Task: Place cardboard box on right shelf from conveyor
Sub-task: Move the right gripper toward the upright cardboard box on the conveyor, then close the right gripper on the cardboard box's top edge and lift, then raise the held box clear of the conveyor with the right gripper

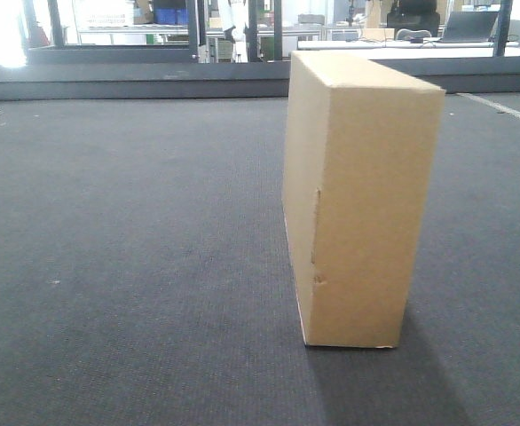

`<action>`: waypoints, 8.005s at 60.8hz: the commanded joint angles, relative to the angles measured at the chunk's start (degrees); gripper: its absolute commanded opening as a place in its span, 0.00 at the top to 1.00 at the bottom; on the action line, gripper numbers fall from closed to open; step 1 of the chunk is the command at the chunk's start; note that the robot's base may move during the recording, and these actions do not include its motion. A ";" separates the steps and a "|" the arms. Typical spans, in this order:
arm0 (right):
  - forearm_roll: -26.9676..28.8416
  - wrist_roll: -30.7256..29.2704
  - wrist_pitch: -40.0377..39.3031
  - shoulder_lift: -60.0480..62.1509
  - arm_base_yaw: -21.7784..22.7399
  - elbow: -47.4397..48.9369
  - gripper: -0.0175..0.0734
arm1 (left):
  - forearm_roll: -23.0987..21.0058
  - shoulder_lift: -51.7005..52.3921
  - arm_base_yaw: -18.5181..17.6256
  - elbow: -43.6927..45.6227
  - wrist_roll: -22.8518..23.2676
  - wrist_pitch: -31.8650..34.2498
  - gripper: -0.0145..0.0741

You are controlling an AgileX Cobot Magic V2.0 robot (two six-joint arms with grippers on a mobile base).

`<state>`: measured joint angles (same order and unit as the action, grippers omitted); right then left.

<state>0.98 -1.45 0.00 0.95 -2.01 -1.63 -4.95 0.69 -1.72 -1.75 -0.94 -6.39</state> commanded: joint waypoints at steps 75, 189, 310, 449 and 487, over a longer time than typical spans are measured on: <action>0.37 -0.03 -7.62 0.37 0.01 1.85 0.78 | -0.26 0.51 -0.13 0.16 0.06 4.71 0.97; -4.56 33.04 65.17 -86.04 -26.49 95.84 0.14 | -0.26 0.51 -0.13 0.16 0.06 4.71 0.97; -3.97 36.17 67.10 -95.99 -30.25 95.84 0.14 | -0.26 0.51 -0.13 0.16 0.06 4.71 0.97; -6.97 4.31 5.78 -33.66 3.16 36.89 0.46 | -0.26 0.51 -0.13 0.16 0.06 4.71 0.97; -6.92 4.31 7.11 -9.46 3.16 30.92 0.46 | -0.26 0.51 -0.13 0.16 0.06 4.71 0.97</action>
<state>-5.17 3.65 12.49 -9.13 0.71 27.70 -4.95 0.69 -1.72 -1.75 -0.94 -6.39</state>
